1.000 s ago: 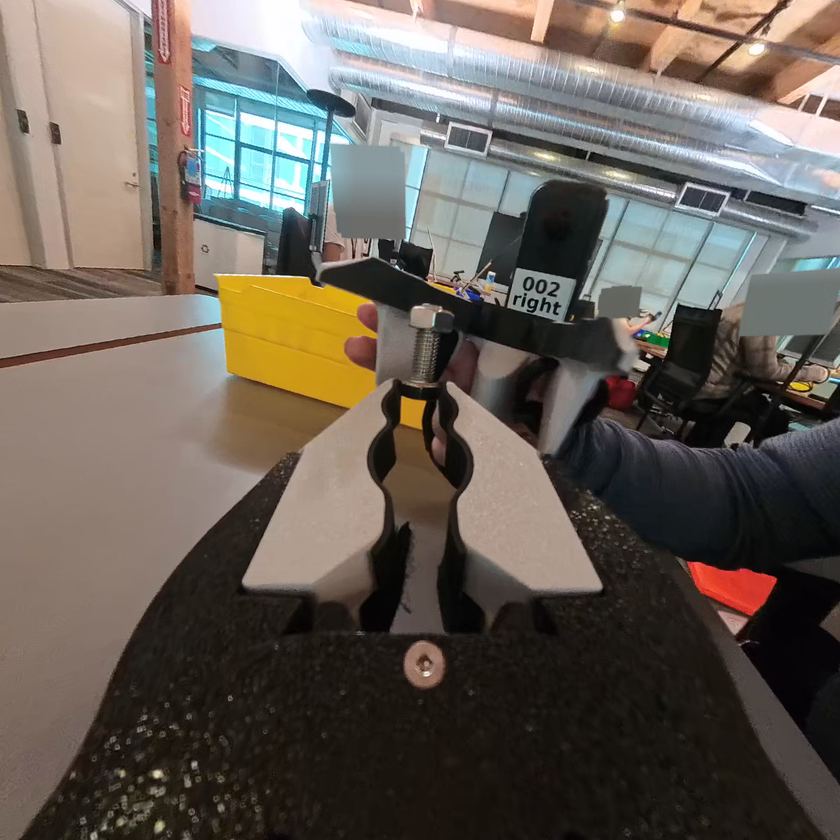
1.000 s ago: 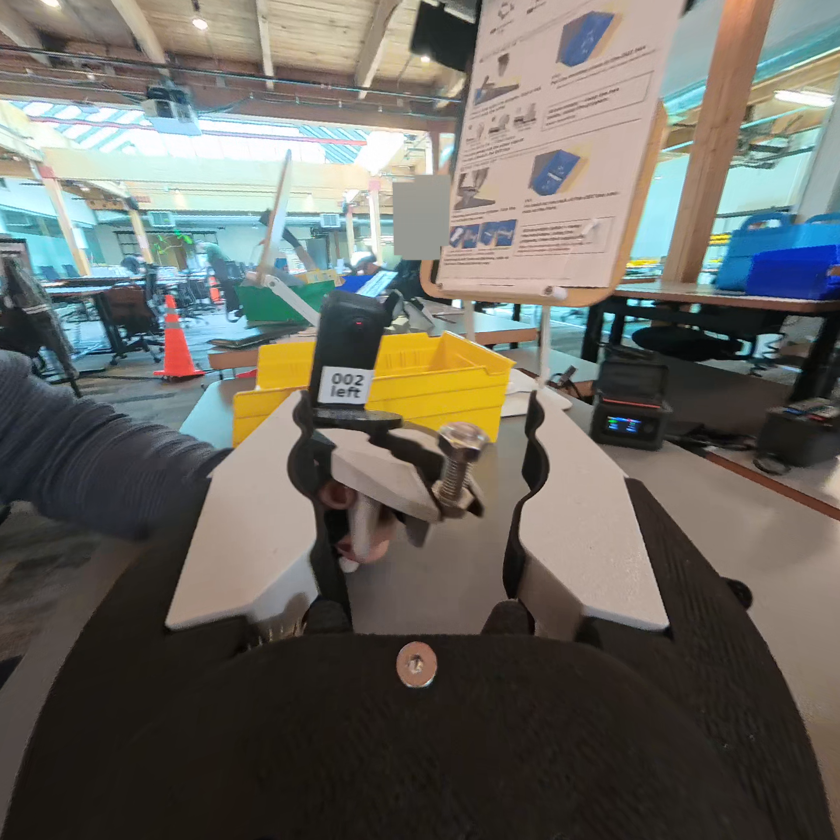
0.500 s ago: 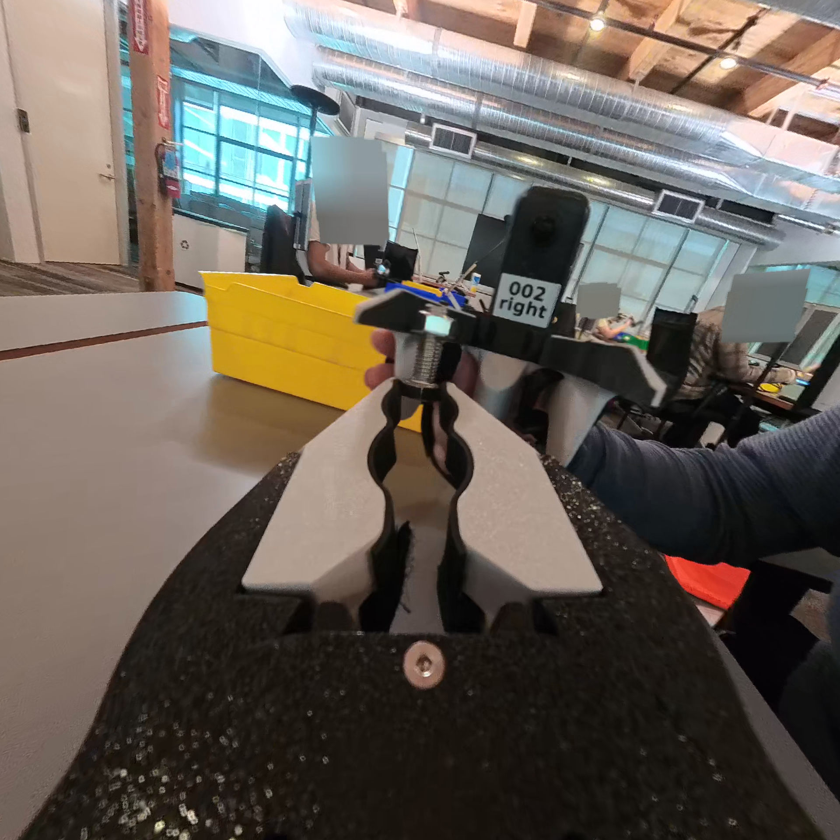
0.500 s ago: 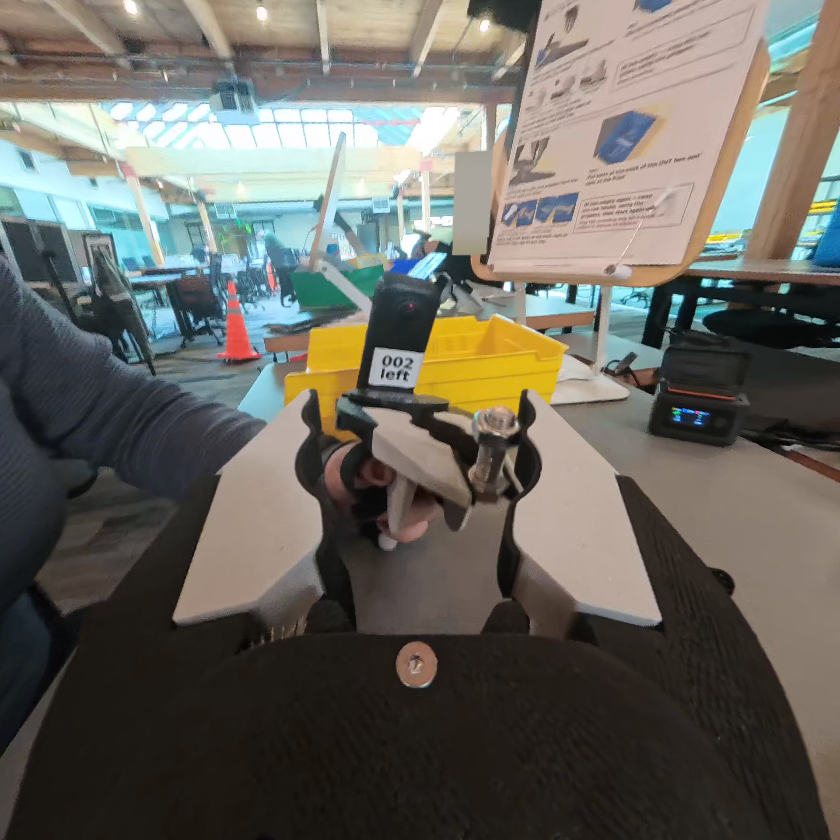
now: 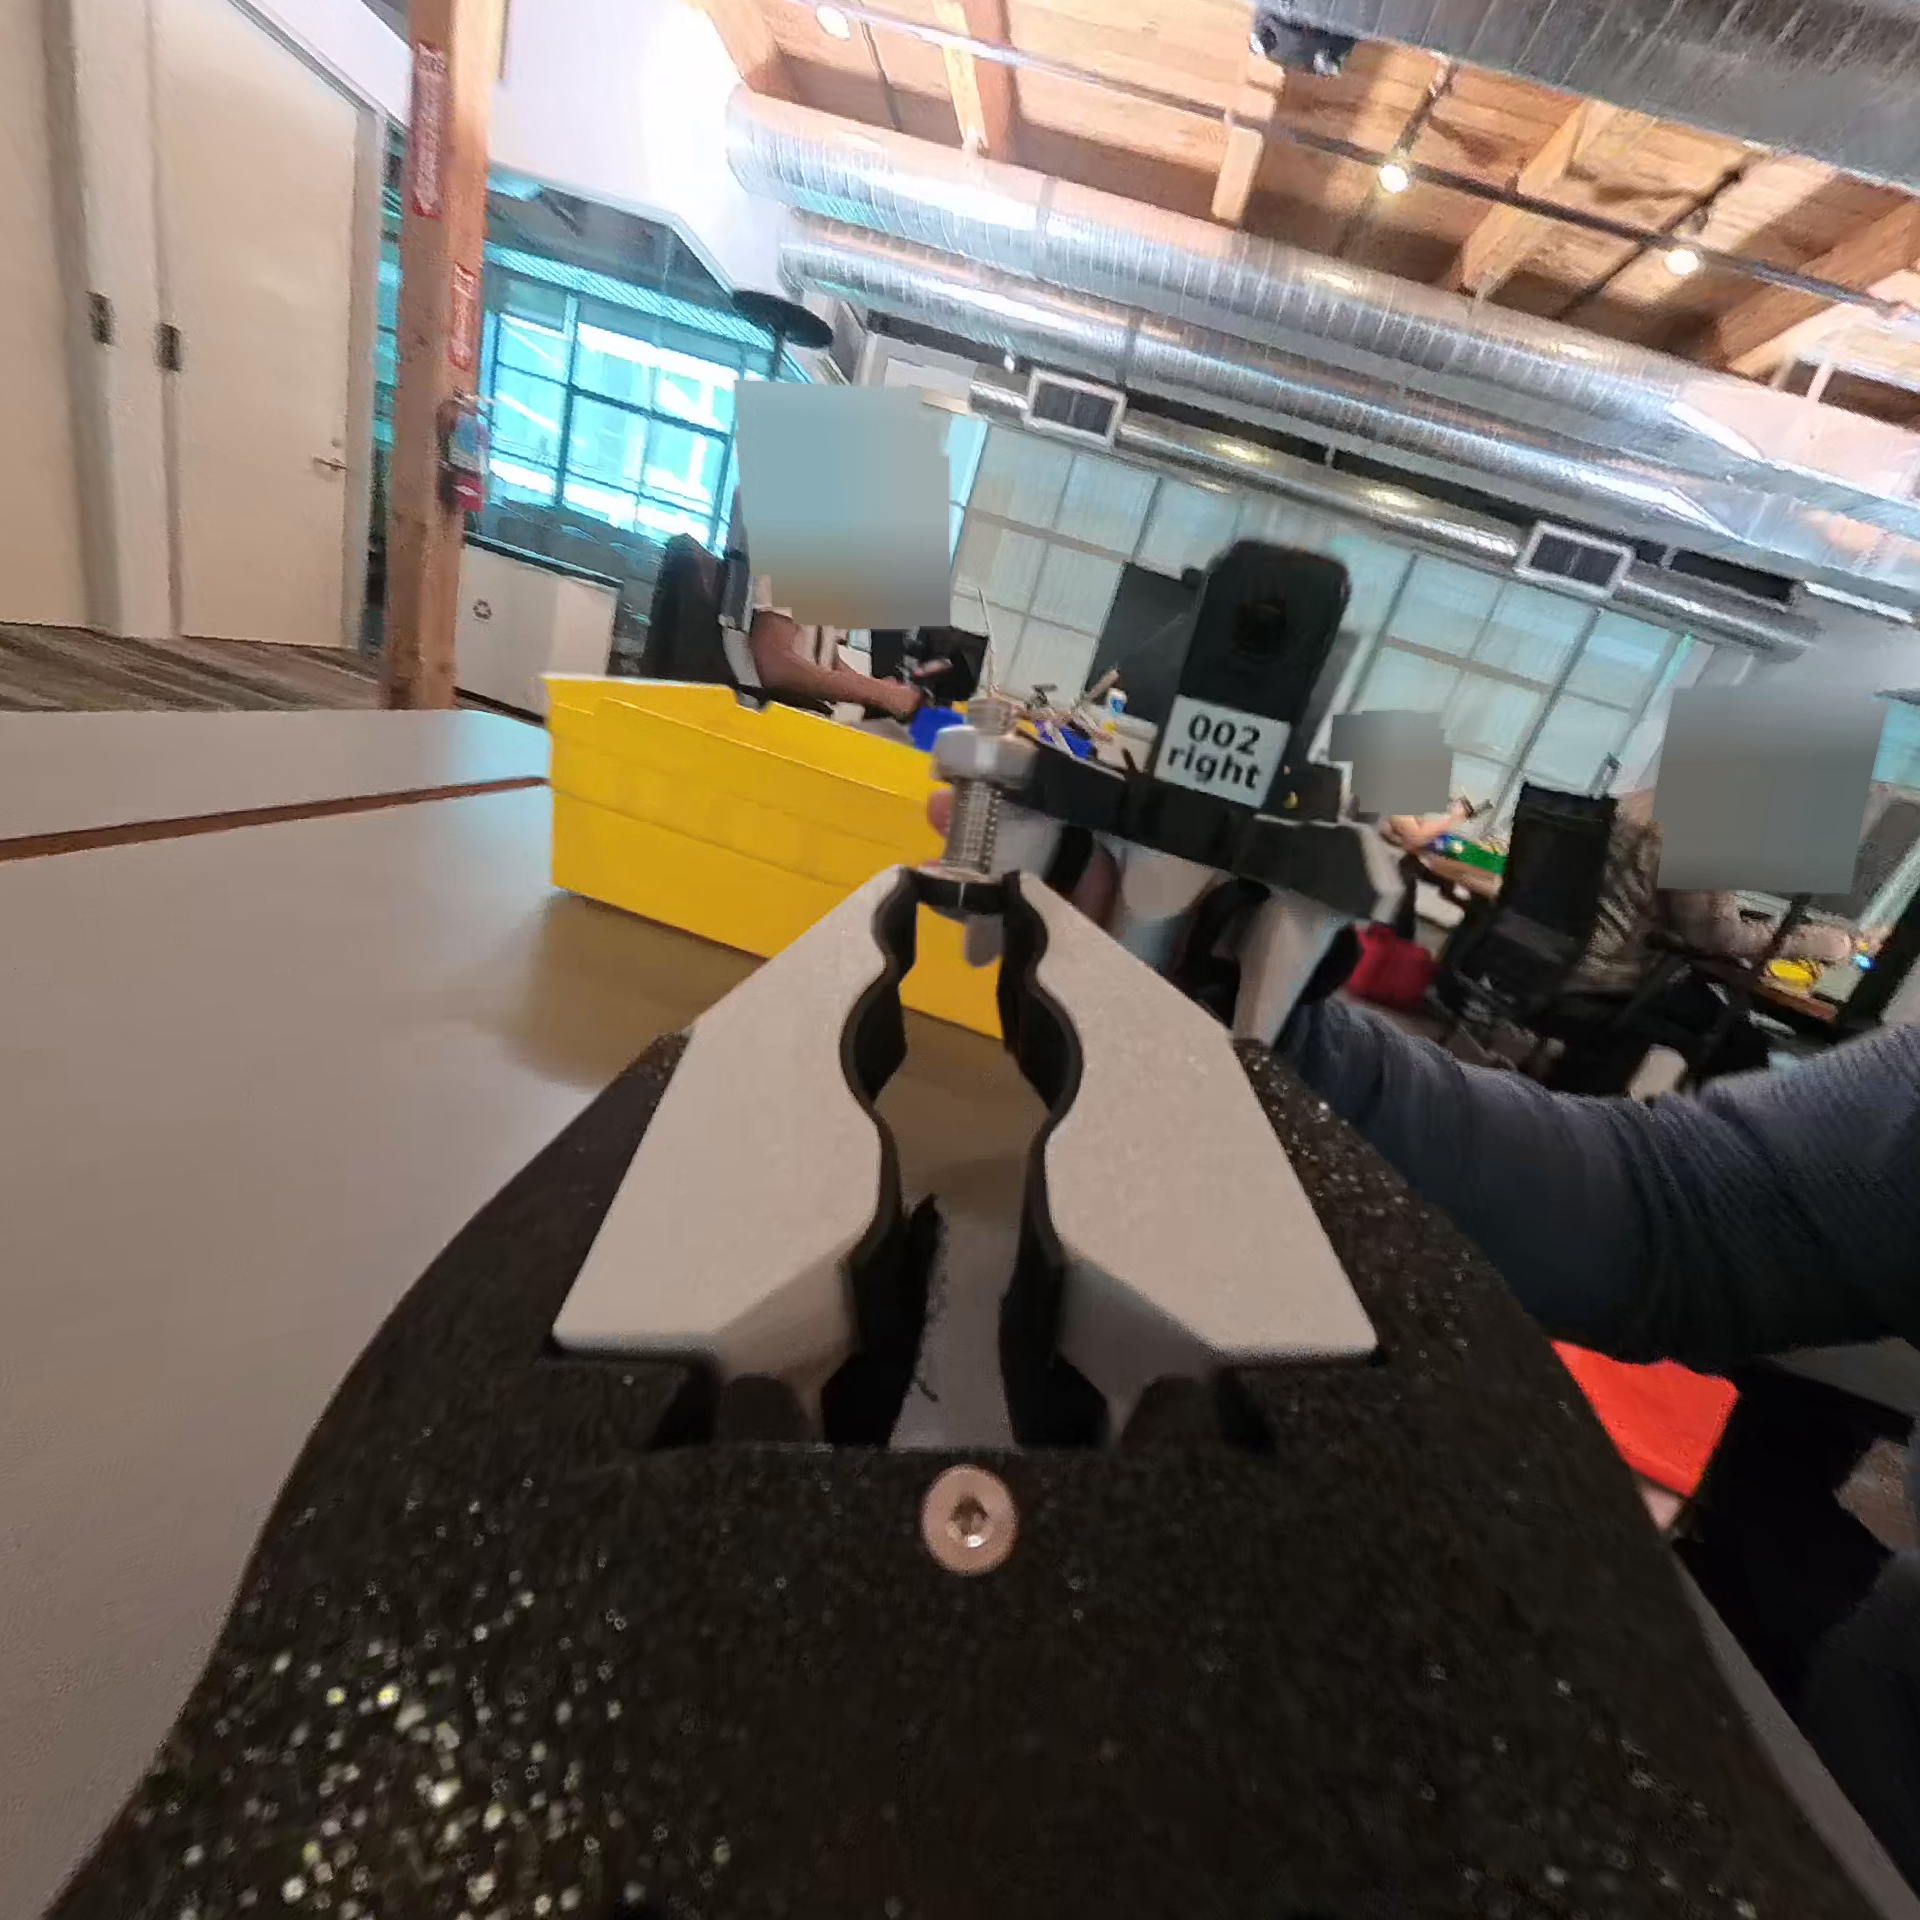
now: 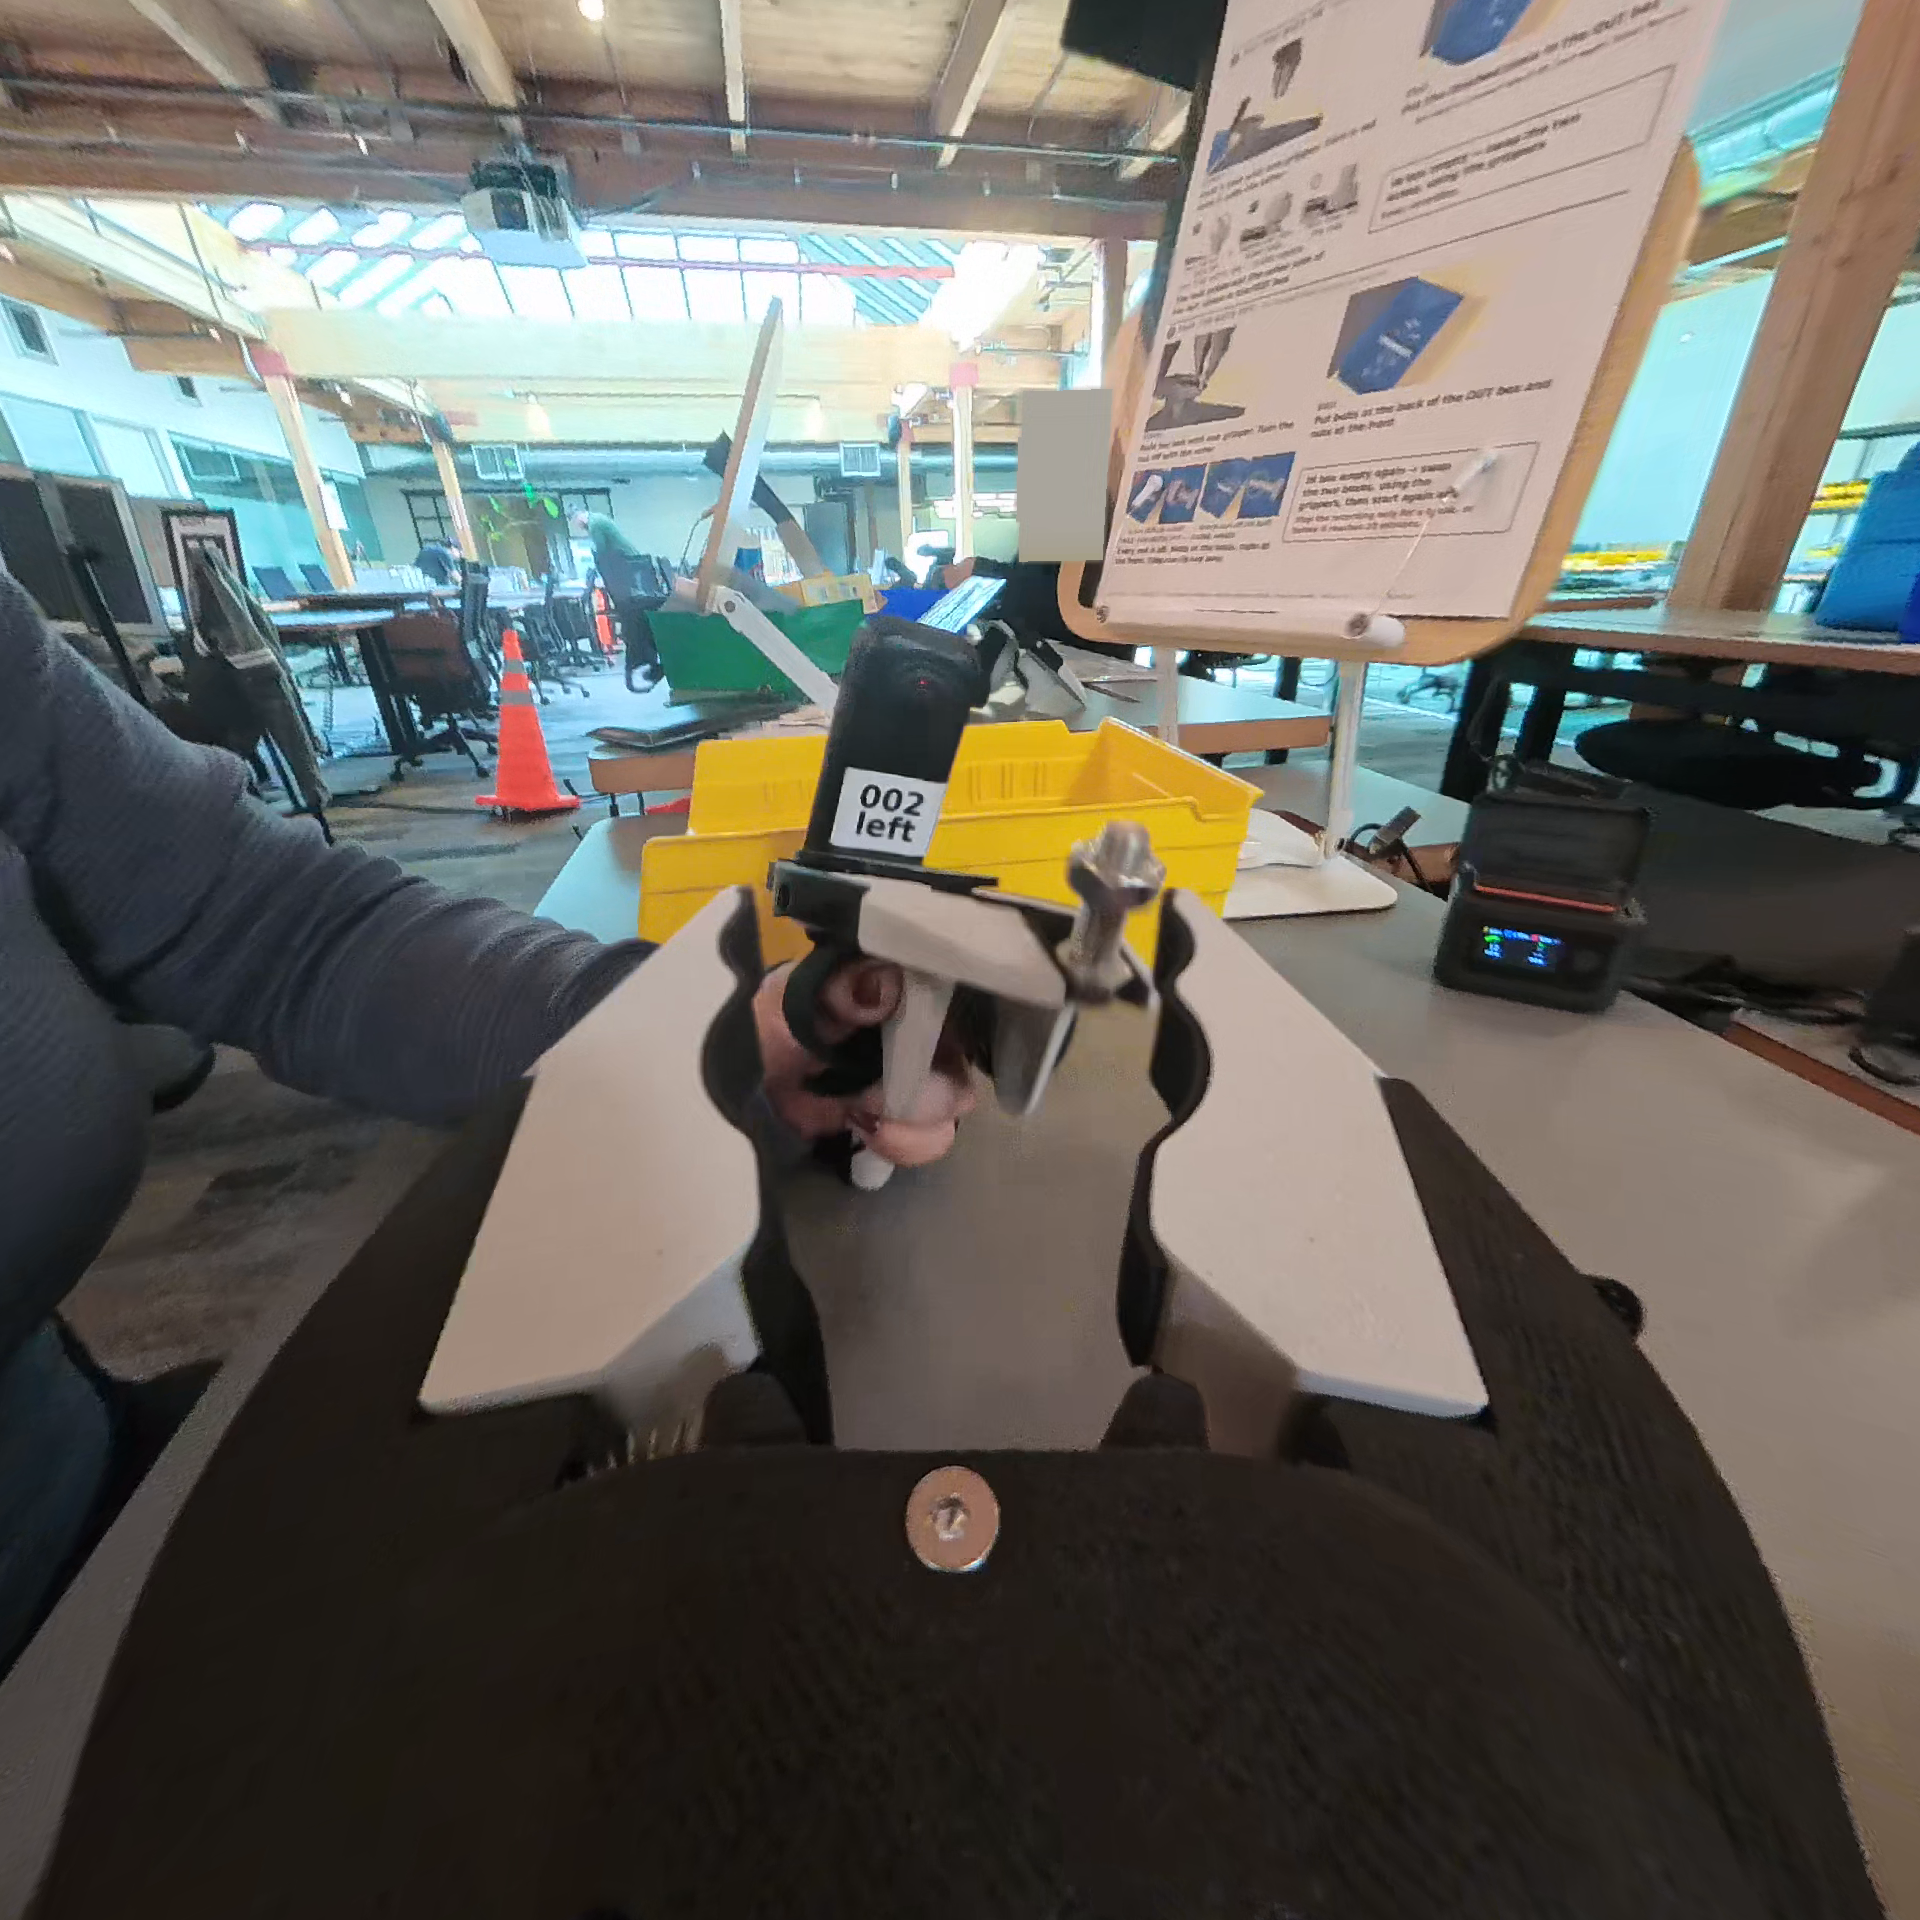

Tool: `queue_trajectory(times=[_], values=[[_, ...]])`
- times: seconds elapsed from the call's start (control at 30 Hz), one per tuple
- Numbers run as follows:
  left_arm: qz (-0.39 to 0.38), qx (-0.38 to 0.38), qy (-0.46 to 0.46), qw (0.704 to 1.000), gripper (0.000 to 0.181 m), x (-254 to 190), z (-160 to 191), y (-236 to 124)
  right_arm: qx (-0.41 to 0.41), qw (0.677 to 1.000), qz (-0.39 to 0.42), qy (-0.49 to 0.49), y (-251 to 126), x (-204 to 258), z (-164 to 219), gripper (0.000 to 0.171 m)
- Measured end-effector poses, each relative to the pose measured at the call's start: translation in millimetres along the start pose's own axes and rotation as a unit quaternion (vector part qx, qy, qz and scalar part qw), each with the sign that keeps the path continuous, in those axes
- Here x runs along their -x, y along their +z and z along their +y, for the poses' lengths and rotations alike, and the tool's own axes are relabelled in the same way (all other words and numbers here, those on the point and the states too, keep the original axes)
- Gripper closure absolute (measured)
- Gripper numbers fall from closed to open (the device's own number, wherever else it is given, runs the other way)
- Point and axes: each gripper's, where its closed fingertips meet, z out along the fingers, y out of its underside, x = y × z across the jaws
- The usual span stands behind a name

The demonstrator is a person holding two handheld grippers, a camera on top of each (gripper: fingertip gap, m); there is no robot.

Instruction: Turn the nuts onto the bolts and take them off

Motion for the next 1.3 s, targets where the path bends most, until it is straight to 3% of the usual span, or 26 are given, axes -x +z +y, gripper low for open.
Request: queue_trajectory(times=[0.07, 0.17, 0.23, 0.37, 0.47, 0.6, 0.77, 0.83, 0.87, 1.03, 1.17, 1.3], values=[[-0.003, -0.01, 0.001, 1.0, 0.167, 3, -7, -4, -0.017, 0.999, 0.015, 0.026, -5, -9, -6, 0.094], [0.015, 0.011, 0.0, 1.0, 0.167, -7, 4, 5, -0.034, 0.999, 0.035, 0.011, 7, -12, -10, 0.072], [0.026, 0.025, -0.001, 0.999, 0.167, -13, 12, 12, -0.039, 0.999, 0.027, -0.006, 18, -1, -10, 0.067], [0.008, 0.014, -0.002, 1.0, 0.168, -3, 6, 5, 0.002, 1.0, 0.012, -0.018, 17, 7, 2, 0.069], [-0.008, -0.014, -0.004, 1.0, 0.167, 7, -10, -7, -0.02, 0.999, -0.011, 0.028, 0, 3, -7, 0.089], [0.027, 0.01, 0.004, 1.0, 0.167, -11, 0, 4, -0.043, 0.999, 0.031, 0.007, 8, -7, -11, 0.069], [0.032, 0.014, -0.006, 0.999, 0.167, -13, 6, 10, -0.022, 1.0, -0.015, 0.012, 16, 14, -4, 0.071], [0.009, -0.008, -0.008, 1.0, 0.168, -2, -5, 0, -0.011, 0.999, -0.02, 0.023, 5, 10, -4, 0.08], [-0.002, -0.018, -0.011, 1.0, 0.168, 3, -11, -5, -0.017, 0.999, -0.021, 0.026, 0, 7, -7, 0.092], [0.024, 0.007, 0.0, 1.0, 0.167, -11, -2, 5, -0.055, 0.998, 0.041, 0.011, 7, -8, -15, 0.076], [0.039, 0.017, -0.005, 0.999, 0.167, -19, 6, 15, -0.039, 0.999, 0.019, 0.003, 17, 5, -8, 0.074], [0.0, 0.013, 0.015, 1.0, 0.167, -3, 0, 4, -0.006, 0.999, -0.027, 0.032, 8, 13, -3, 0.068]])
